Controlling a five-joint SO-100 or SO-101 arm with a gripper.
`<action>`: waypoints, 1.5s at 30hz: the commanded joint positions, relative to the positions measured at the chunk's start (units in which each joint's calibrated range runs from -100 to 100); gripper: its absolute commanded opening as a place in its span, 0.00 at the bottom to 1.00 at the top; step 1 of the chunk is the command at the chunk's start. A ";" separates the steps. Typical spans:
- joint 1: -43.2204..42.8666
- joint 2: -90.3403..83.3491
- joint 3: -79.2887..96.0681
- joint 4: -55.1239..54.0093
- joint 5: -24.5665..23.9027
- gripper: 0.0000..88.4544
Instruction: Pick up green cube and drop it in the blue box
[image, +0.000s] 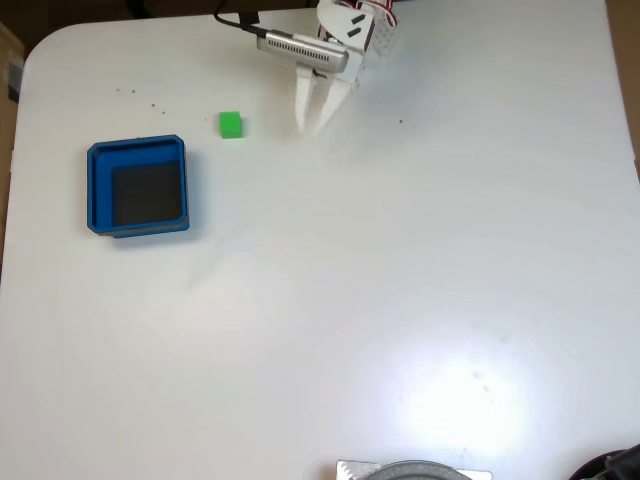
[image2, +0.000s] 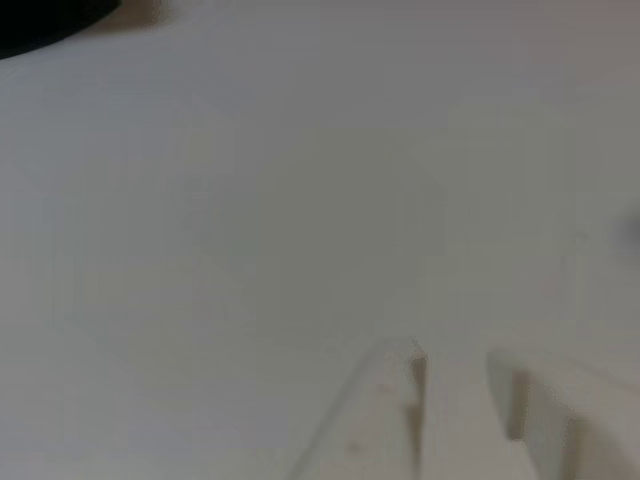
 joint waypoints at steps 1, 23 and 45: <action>3.51 -0.67 0.45 -1.28 0.20 0.03; 18.01 -0.58 0.45 -1.20 0.20 0.03; 25.72 0.50 0.45 -1.20 0.20 0.03</action>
